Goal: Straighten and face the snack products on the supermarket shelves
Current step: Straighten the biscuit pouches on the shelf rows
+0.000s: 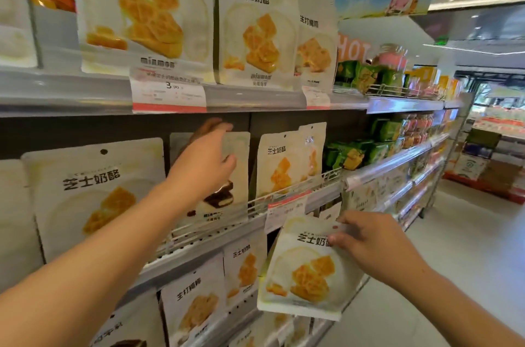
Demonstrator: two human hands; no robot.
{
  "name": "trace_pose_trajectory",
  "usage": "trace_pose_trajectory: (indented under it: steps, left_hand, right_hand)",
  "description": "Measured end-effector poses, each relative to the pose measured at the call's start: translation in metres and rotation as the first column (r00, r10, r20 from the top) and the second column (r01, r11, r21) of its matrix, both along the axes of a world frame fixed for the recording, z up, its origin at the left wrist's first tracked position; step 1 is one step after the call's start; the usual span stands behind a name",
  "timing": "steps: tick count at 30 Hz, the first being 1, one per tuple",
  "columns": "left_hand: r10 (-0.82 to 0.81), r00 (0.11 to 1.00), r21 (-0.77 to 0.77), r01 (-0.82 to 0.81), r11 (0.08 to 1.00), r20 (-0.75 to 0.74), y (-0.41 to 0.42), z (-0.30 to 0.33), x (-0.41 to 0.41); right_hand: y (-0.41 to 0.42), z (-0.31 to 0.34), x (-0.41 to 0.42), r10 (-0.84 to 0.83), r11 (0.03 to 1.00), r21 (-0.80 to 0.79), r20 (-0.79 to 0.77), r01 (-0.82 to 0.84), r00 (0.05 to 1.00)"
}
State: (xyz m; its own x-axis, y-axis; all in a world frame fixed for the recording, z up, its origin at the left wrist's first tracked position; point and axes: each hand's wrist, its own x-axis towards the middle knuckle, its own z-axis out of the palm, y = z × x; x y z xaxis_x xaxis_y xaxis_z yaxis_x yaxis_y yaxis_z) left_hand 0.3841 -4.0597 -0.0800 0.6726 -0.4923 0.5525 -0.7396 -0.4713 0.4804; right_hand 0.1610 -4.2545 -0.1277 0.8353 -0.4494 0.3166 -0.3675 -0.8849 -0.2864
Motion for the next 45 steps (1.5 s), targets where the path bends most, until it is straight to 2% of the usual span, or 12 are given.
trace_pose_trajectory:
  steps: [4,8,12,15,17,20,24,30,36,41,45]
  left_hand:
    - [0.146,0.988,0.145,-0.138,0.98,-0.049,-0.015,0.006,0.014]
    - [0.205,0.976,0.159,-0.192,0.968,-0.067,-0.019,0.012,0.015]
    - [0.338,0.936,0.222,-0.311,0.924,-0.095,-0.022,0.014,0.009]
    - [0.399,0.917,0.207,-0.392,0.896,0.008,-0.028,0.009,-0.001]
    - [0.414,0.907,0.126,-0.42,0.899,0.072,-0.032,0.005,-0.009]
    - [0.394,0.895,0.029,-0.408,0.912,0.21,-0.036,0.005,-0.023]
    - [0.402,0.856,0.001,-0.425,0.905,0.325,-0.042,0.012,-0.043]
    - [0.444,0.748,-0.109,-0.453,0.885,0.493,-0.034,0.037,-0.078]
    - [0.493,0.762,-0.134,-0.485,0.864,0.419,-0.007,0.044,-0.112]
    - [0.631,0.769,-0.046,-0.63,0.775,0.103,0.025,0.024,-0.124]
    - [0.654,0.749,0.071,-0.662,0.747,0.108,0.048,0.005,-0.136]
  right_hand:
    - [-0.028,0.006,0.031,0.105,0.994,-0.007,0.026,-0.105,0.994]
    - [-0.056,0.006,0.061,0.213,0.977,0.009,0.028,-0.213,0.977]
    - [-0.083,0.005,0.087,0.372,0.927,0.043,0.044,-0.374,0.927]
    - [-0.101,0.0,0.101,0.475,0.877,0.044,0.057,-0.478,0.878]
    - [-0.112,-0.004,0.109,0.522,0.85,0.043,0.061,-0.525,0.851]
    - [-0.123,-0.009,0.117,0.582,0.807,0.076,0.067,-0.586,0.81]
    - [-0.129,-0.008,0.119,0.64,0.76,0.089,0.068,-0.643,0.765]
    - [-0.124,0.0,0.117,0.695,0.703,0.094,0.119,-0.705,0.709]
    - [-0.108,0.018,0.116,0.729,0.67,0.033,0.157,-0.742,0.666]
    - [-0.105,0.045,0.117,0.697,0.696,-0.018,0.252,-0.717,0.671]
    - [-0.094,0.068,0.12,0.693,0.685,-0.058,0.358,-0.726,0.626]
